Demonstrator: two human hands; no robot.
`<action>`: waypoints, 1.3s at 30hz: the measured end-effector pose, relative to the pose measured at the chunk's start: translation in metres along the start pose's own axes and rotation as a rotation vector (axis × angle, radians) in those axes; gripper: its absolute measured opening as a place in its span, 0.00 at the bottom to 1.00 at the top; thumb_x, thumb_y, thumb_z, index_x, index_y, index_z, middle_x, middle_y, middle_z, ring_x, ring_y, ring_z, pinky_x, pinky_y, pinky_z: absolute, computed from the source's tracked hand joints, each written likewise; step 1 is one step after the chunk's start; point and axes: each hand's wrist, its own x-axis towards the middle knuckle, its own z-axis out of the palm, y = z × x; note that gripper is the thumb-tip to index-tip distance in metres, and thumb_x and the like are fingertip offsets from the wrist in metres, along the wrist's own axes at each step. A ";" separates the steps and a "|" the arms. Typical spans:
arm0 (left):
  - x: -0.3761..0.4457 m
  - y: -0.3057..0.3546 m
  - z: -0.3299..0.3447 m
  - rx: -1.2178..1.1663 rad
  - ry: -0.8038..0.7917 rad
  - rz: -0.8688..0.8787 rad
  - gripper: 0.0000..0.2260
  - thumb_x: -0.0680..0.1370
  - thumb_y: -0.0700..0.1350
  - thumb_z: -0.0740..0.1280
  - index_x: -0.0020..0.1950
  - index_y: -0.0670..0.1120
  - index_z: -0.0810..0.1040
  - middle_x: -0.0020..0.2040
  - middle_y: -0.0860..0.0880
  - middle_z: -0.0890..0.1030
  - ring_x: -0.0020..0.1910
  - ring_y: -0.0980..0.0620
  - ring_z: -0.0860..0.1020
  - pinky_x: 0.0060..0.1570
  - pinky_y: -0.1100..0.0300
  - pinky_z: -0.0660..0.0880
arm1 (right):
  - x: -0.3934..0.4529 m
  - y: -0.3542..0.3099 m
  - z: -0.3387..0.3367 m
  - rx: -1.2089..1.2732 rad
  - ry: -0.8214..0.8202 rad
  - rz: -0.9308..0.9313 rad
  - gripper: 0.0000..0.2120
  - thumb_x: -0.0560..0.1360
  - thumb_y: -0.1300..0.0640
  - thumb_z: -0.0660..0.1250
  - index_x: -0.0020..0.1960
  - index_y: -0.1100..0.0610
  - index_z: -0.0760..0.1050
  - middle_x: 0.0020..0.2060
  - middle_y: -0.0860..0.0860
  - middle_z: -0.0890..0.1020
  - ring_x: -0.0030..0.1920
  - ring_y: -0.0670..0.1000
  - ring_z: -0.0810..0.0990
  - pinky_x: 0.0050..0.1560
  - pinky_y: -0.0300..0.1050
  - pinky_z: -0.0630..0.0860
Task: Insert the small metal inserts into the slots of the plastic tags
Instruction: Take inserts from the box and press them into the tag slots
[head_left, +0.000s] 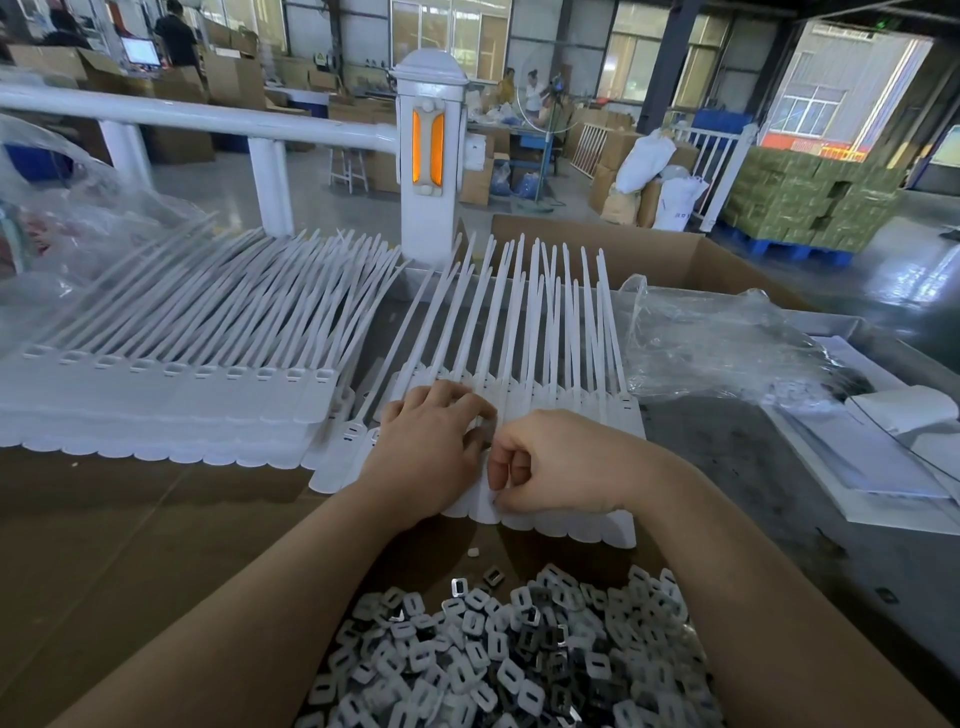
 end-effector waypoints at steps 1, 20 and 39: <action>0.000 0.000 0.000 -0.002 0.003 0.001 0.16 0.83 0.53 0.56 0.69 0.59 0.71 0.72 0.54 0.66 0.72 0.52 0.62 0.71 0.51 0.56 | -0.001 -0.001 -0.001 0.017 -0.006 -0.021 0.07 0.72 0.54 0.75 0.43 0.45 0.78 0.38 0.45 0.80 0.37 0.41 0.77 0.38 0.37 0.73; 0.000 -0.001 0.002 -0.024 0.044 0.007 0.13 0.82 0.53 0.59 0.67 0.59 0.74 0.70 0.55 0.68 0.71 0.52 0.64 0.69 0.52 0.56 | -0.008 -0.022 -0.005 0.009 -0.294 -0.091 0.04 0.74 0.53 0.74 0.46 0.52 0.82 0.35 0.40 0.82 0.35 0.38 0.78 0.40 0.34 0.75; 0.002 0.020 -0.019 -0.760 0.043 -0.025 0.05 0.80 0.45 0.67 0.45 0.50 0.81 0.43 0.52 0.82 0.44 0.58 0.78 0.45 0.68 0.72 | -0.006 0.024 -0.014 0.559 0.371 0.136 0.03 0.77 0.58 0.72 0.45 0.53 0.83 0.32 0.46 0.84 0.31 0.41 0.79 0.29 0.33 0.73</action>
